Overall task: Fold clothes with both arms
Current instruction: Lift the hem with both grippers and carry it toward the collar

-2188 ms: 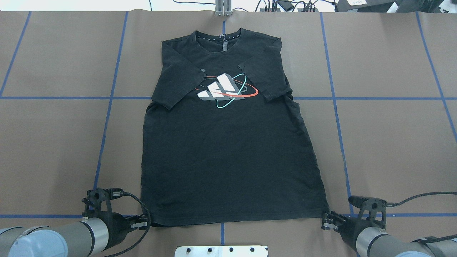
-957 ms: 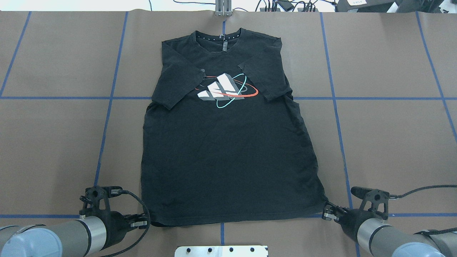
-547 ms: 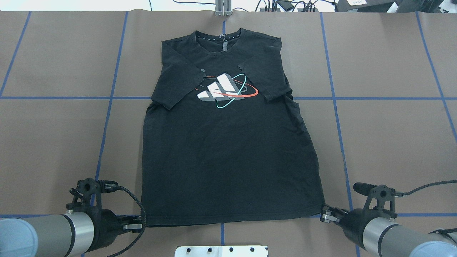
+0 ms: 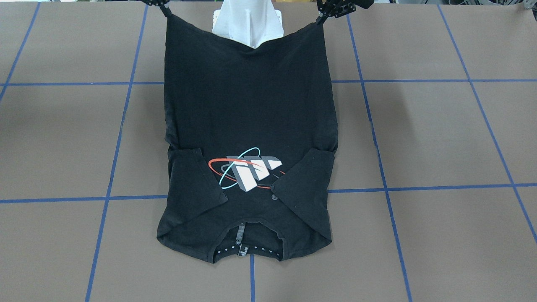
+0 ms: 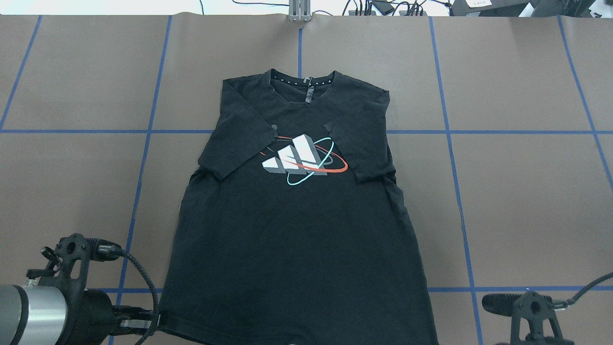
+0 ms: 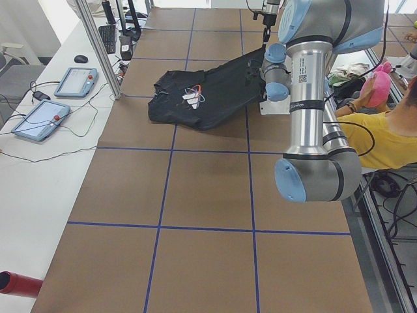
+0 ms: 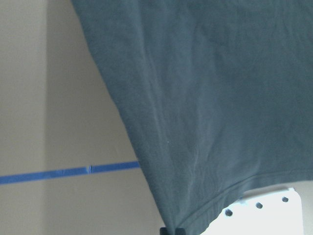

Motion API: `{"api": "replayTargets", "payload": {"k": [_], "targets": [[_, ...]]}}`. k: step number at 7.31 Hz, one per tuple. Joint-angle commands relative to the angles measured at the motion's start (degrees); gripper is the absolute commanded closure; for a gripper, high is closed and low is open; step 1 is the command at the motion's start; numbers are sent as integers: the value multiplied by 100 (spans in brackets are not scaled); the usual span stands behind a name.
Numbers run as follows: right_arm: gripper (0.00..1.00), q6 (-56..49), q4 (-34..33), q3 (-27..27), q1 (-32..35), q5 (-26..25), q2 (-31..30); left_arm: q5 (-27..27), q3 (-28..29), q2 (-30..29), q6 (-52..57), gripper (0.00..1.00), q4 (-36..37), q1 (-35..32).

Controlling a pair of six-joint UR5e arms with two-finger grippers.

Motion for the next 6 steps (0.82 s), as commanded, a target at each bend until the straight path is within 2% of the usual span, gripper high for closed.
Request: {"api": "replayTargets", "payload": {"k": [1, 3, 6], "targets": [[100, 154, -829, 617, -940, -467, 147, -151, -411, 245, 30, 100, 57, 223], [100, 164, -1118, 582, -638, -752, 262, -143, -344, 150, 30, 100, 110, 24], [100, 147, -2084, 389, 486, -726, 989, 23, 656, -630, 318, 100, 101, -740]]}}
